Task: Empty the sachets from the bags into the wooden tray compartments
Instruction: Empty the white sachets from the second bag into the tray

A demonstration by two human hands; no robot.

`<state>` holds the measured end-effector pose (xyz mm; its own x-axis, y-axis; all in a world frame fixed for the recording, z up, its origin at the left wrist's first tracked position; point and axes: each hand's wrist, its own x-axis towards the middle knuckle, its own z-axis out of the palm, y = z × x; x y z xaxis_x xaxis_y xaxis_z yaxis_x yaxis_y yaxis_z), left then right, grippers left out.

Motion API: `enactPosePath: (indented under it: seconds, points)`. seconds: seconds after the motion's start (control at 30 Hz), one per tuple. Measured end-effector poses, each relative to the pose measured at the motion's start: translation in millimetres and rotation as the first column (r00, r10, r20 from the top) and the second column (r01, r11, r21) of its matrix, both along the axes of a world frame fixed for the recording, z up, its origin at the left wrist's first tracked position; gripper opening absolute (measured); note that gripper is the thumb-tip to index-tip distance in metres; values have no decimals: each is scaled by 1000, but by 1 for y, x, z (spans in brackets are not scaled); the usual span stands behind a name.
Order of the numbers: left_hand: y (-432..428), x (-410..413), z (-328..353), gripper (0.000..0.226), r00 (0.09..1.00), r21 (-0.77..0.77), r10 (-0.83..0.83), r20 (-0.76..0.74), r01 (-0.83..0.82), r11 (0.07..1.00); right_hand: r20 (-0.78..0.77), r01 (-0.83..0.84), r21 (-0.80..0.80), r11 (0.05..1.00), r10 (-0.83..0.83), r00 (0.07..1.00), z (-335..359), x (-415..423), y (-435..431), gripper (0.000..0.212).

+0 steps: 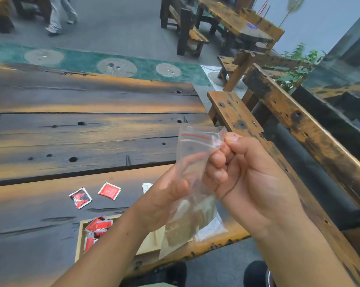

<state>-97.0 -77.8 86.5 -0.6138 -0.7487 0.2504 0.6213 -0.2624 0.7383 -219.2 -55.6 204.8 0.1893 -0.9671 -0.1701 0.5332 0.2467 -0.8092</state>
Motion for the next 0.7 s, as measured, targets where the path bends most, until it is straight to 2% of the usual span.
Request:
enactPosePath:
  seconds: [0.13, 0.2, 0.3, 0.4, 0.47, 0.57, 0.63, 0.7]
  points:
    - [1, -8, -13, 43, 978, -11, 161, 132, -161, 987, -29, 50, 29, 998, -49, 998, -7, 3, -3, 19]
    - [4, -10, -24, 53, 949, 50, 240, 204, -255, 966, -59, 57, 53, 997, -53, 997, -14, 1, -5, 18]
    - [10, -11, -43, 72, 971, 241, 211, 107, -232, 942, -165, 30, 63, 998, -19, 986, -28, -5, -7, 24]
    - [12, -8, -54, 67, 984, 363, 179, -2, -166, 917, -321, 37, 21, 999, -28, 947, -43, -15, -6, 22]
    - [13, -4, -62, 72, 982, 486, 177, -69, -122, 866, -483, 74, 0, 997, -65, 873, -57, -23, -4, 17]
    - [15, 1, -73, 85, 974, 616, 205, -93, -105, 781, -719, 127, 31, 991, -67, 692, -87, -30, 0, 7]
    - [16, 4, -81, 80, 975, 642, 206, -77, -110, 759, -758, 159, 120, 980, -13, 652, -111, -34, 6, 7]
    - [16, 5, -89, 75, 979, 651, 200, -49, -120, 750, -708, 167, 239, 957, 54, 704, -131, -36, 13, 14]
